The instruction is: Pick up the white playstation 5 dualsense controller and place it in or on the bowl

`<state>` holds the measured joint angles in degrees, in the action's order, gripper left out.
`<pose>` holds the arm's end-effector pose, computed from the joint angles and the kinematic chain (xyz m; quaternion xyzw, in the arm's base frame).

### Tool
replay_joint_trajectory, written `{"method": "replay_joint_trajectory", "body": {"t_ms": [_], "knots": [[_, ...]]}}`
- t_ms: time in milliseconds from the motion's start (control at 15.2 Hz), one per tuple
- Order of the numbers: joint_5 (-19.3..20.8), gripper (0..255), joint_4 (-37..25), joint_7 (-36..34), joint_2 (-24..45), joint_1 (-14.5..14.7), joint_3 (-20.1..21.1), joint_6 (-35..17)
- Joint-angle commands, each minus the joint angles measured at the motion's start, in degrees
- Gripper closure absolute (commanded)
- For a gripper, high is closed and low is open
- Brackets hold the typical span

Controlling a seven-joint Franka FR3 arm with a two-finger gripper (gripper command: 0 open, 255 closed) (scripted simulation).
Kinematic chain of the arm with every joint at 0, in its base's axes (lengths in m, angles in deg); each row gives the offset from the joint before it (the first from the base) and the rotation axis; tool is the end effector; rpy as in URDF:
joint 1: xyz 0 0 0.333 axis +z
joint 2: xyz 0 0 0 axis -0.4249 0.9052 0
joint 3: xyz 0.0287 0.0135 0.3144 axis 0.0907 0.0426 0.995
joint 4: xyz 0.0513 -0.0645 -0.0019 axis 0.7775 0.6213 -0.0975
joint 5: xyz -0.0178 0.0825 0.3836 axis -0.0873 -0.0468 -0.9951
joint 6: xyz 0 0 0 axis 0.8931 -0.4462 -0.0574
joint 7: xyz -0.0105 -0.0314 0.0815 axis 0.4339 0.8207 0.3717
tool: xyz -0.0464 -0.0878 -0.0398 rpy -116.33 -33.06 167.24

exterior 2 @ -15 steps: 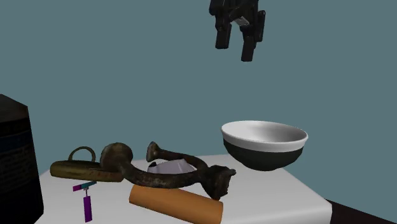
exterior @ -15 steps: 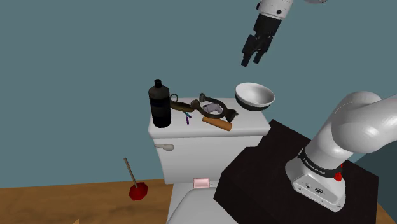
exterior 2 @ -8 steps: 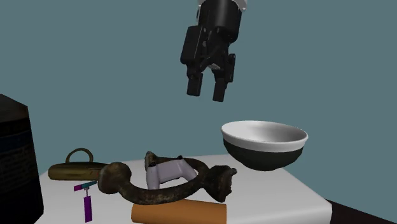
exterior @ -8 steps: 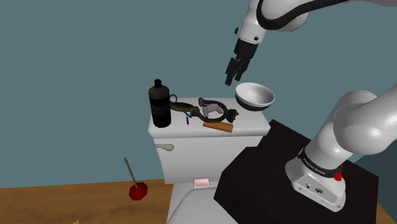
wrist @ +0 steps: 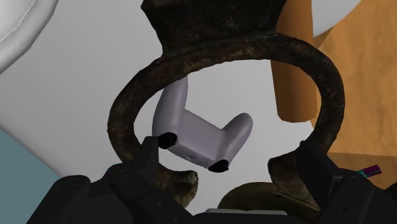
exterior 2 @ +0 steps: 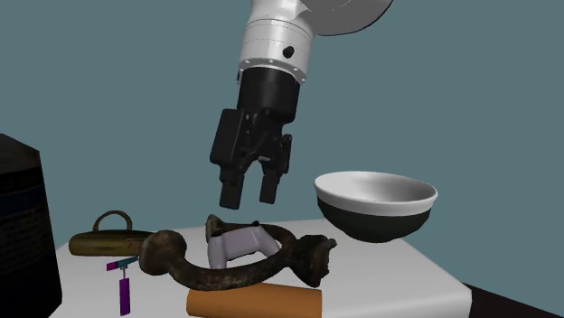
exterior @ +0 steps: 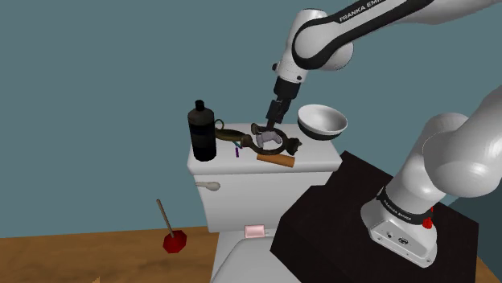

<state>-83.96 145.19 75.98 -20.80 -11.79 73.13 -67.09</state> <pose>0.4276 0.0828 0.3720 -0.9813 -0.1389 -0.0153 0.1327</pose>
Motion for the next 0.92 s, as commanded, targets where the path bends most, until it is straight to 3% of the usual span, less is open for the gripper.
{"method": "replay_joint_trajectory", "body": {"t_ms": [0,396,858], "knots": [[-1.23,0,0.19,1.3,1.8,0.74,0.14,-1.85],[-3.72,0,1.75,2.81,5.7,1.98,0.67,-7.31],[-3.69,0,1.75,2.79,5.7,2.11,0.53,-7.32]]}}
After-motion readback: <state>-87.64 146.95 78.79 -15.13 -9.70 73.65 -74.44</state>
